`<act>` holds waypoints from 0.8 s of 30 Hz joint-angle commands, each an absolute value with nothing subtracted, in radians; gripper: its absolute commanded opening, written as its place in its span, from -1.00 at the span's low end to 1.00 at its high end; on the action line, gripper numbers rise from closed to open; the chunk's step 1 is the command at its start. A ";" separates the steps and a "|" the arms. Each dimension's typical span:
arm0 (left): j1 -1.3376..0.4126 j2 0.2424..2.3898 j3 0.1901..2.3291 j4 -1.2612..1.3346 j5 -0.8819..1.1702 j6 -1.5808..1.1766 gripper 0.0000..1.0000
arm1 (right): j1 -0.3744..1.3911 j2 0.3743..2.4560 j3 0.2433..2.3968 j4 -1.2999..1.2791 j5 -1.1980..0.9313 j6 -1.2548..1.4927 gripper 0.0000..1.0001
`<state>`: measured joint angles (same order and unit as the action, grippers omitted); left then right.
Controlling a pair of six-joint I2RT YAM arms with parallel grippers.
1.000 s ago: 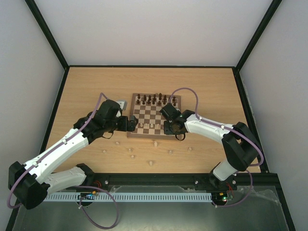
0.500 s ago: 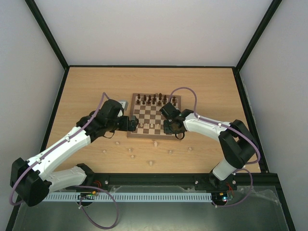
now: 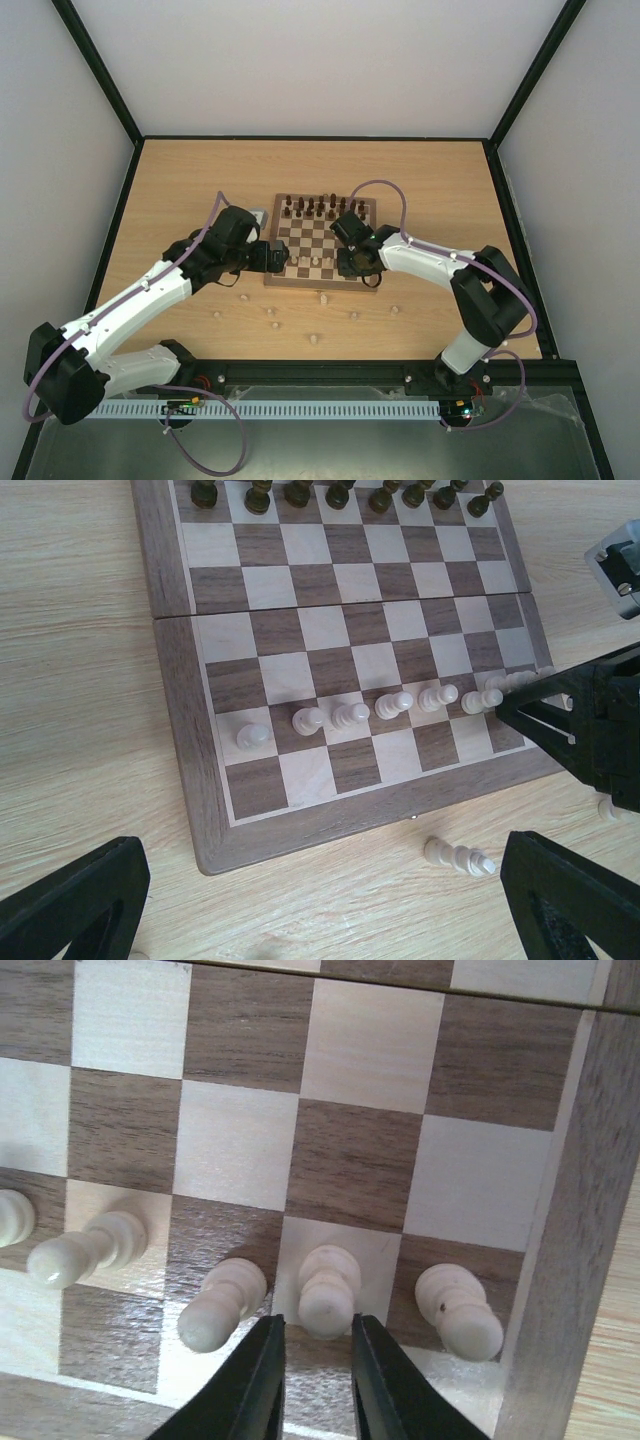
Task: Set up the chess pieces on the board
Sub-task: Adjust the chess piece on the chessboard.
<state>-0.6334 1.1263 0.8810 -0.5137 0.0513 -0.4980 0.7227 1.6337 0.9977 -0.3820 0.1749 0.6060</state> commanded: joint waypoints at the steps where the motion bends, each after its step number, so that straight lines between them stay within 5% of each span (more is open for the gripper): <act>1: -0.627 1.129 0.882 -0.506 0.053 -0.486 0.99 | 0.718 1.584 0.982 -0.421 0.124 0.602 -0.57; 5: -0.626 1.133 0.882 -0.505 0.051 -0.486 0.98 | 0.739 1.559 0.971 -0.424 0.103 0.604 -0.49; 11: -0.623 1.126 0.885 -0.507 0.052 -0.486 0.99 | 0.775 1.600 0.992 -0.418 0.107 0.601 -0.74; 24: -0.614 1.114 0.884 -0.520 0.046 -0.483 0.99 | 0.787 1.676 1.048 -0.416 0.163 0.592 -0.76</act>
